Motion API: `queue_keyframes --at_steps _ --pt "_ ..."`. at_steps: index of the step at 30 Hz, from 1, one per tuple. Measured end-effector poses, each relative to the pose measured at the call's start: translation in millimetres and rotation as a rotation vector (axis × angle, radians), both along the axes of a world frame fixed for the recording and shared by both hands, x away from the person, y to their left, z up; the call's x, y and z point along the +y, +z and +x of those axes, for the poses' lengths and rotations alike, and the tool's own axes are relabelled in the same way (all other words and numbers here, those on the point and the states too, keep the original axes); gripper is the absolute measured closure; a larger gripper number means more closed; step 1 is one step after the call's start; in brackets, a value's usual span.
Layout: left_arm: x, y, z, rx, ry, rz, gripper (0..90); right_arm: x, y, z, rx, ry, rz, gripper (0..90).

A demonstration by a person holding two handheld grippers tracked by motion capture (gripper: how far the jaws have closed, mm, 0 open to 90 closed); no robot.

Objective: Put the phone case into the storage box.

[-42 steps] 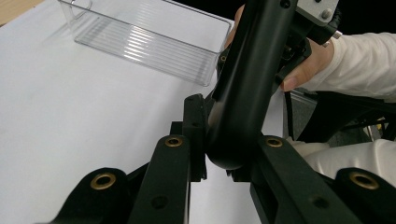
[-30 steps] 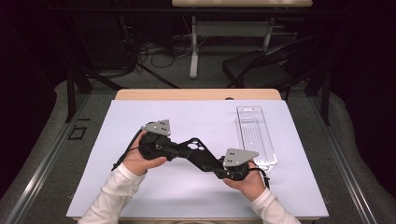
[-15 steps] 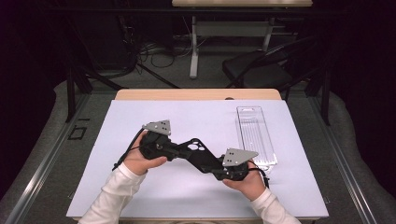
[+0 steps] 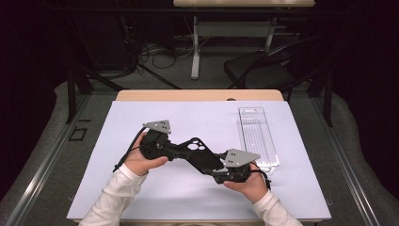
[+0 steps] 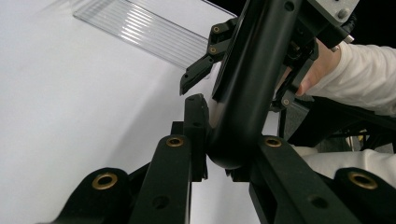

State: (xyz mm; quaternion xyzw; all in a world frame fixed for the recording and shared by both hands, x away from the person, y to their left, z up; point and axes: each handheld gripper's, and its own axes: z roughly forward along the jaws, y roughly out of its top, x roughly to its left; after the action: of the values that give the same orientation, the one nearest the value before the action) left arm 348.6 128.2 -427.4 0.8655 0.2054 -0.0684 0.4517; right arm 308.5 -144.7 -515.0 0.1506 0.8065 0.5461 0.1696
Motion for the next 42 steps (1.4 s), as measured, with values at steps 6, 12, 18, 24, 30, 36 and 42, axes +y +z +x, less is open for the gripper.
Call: queue_keyframes --at_steps 6,12,18,24,30,36,42 --pt "1.0 -0.4 1.5 0.013 0.01 0.012 81.3 -0.3 2.2 -1.0 -0.017 -0.012 -0.005 43.8" --pt "4.3 -0.1 5.0 0.04 0.031 0.032 81.3 -0.9 4.7 -2.0 -0.037 -0.03 -0.014 43.0" --pt "9.4 1.9 6.3 0.044 0.076 0.045 81.2 -2.0 7.8 -3.0 -0.063 -0.04 -0.027 43.0" --pt "18.3 5.4 7.7 0.073 0.127 0.045 81.2 -2.2 10.5 -4.4 -0.09 -0.066 -0.055 42.9" --pt "25.3 6.9 10.4 0.097 0.152 0.035 81.2 -1.9 10.7 -4.4 -0.122 -0.09 -0.089 42.0" --pt "25.7 5.8 13.1 0.114 0.164 0.038 81.2 -3.0 9.3 -5.1 -0.134 -0.101 -0.108 40.5" --pt "24.7 3.7 15.4 0.142 0.167 0.045 81.2 -5.2 9.7 -4.4 -0.113 -0.118 -0.104 39.8"
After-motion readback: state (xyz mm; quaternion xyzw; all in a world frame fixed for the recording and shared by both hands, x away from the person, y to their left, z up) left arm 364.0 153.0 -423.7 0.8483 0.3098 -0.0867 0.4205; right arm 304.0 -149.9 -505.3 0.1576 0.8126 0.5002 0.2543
